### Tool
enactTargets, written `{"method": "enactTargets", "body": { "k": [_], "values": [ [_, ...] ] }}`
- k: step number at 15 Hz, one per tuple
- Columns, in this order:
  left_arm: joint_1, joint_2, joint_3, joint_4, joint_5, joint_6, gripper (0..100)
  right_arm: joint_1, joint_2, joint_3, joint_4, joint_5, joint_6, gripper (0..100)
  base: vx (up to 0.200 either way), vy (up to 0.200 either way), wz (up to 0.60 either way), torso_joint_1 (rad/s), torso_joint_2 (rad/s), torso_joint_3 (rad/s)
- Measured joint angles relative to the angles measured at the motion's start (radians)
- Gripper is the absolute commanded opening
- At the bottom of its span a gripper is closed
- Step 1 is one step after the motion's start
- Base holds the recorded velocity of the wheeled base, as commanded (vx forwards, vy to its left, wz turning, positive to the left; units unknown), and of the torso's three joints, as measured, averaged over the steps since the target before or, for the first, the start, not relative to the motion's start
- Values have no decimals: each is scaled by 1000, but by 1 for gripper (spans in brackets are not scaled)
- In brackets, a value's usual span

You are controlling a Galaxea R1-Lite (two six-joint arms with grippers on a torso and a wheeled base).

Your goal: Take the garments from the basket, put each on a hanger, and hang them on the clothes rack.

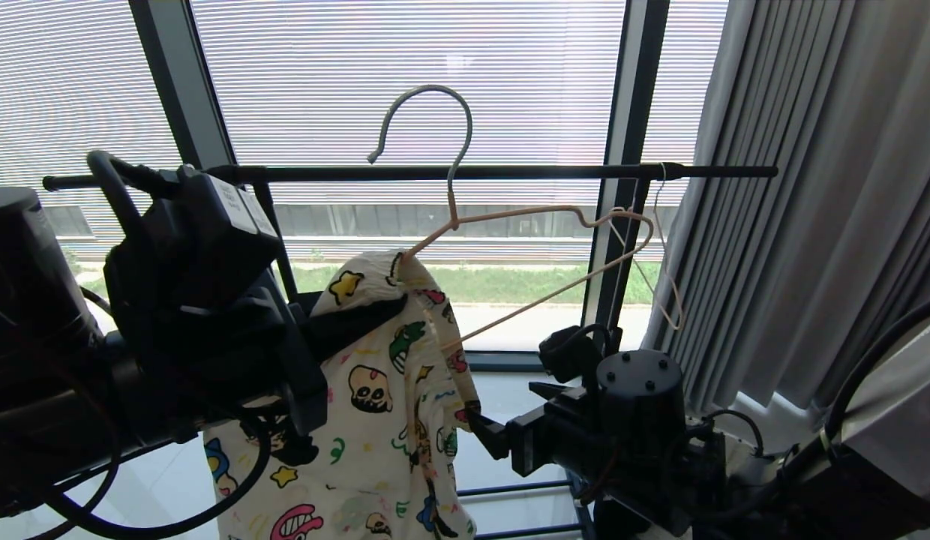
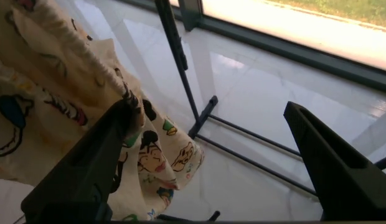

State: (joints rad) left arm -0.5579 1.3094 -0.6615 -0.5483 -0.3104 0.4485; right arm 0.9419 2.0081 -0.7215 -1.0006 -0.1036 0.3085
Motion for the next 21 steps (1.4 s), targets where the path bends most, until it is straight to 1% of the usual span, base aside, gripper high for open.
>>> {"method": "enactTargets", "body": {
  "k": [2, 3, 8, 11, 17, 19, 21],
  "values": [
    [-6, -5, 3, 0, 0, 0, 0, 1, 0, 23, 0, -3, 0, 100, 0, 0, 0, 0, 0, 0],
    [-7, -9, 8, 0, 0, 0, 0, 1, -1, 28, 0, -7, 0, 0, 0, 0, 0, 0, 0, 0],
    [-3, -17, 37, 1, 3, 0, 0, -8, -5, 33, -1, -64, -1, 0, 0, 0, 0, 0, 0, 0],
    [16, -18, 70, -1, 5, -1, 0, -47, -15, 33, 0, -86, -11, 0, 0, 0, 0, 0, 0, 0],
    [61, -24, 119, -2, 4, -3, 0, -223, -67, 26, -2, -88, -98, 0, 0, 0, 0, 0, 0, 0],
    [74, -31, 148, -3, -2, -5, 0, -267, -80, 25, -1, -86, -130, 0, 0, 0, 0, 0, 0, 0],
    [77, -37, 169, -3, -10, -5, 0, -293, -85, 20, -1, -85, -151, 0, 0, 0, 0, 0, 0, 0]
  ]
}}
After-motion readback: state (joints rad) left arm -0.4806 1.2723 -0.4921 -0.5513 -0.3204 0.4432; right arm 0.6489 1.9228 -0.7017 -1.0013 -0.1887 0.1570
